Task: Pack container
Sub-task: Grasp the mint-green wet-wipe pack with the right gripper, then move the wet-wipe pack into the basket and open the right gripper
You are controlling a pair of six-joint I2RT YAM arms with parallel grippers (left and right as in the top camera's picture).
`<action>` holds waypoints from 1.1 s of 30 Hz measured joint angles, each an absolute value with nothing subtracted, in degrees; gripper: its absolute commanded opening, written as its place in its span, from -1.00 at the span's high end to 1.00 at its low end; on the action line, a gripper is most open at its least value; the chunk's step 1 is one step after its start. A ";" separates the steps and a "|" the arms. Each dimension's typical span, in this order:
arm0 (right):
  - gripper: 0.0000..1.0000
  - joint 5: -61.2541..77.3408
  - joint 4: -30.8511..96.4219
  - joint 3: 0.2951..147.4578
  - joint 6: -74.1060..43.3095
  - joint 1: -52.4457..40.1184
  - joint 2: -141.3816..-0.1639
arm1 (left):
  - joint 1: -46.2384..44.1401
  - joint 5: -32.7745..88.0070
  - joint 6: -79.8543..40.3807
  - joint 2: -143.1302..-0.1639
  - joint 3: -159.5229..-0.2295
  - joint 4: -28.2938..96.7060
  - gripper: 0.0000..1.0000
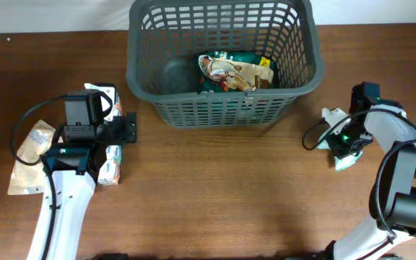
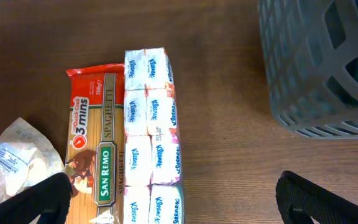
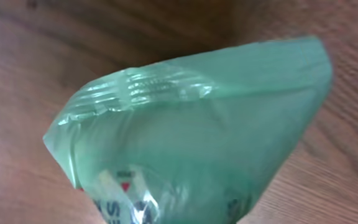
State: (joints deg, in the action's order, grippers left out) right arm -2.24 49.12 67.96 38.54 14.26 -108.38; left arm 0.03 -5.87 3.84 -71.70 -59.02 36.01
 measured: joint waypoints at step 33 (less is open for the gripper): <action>0.93 8.49 77.38 144.09 26.46 -18.55 -108.90 | 0.03 -5.87 3.84 -71.70 -59.05 36.21 -0.99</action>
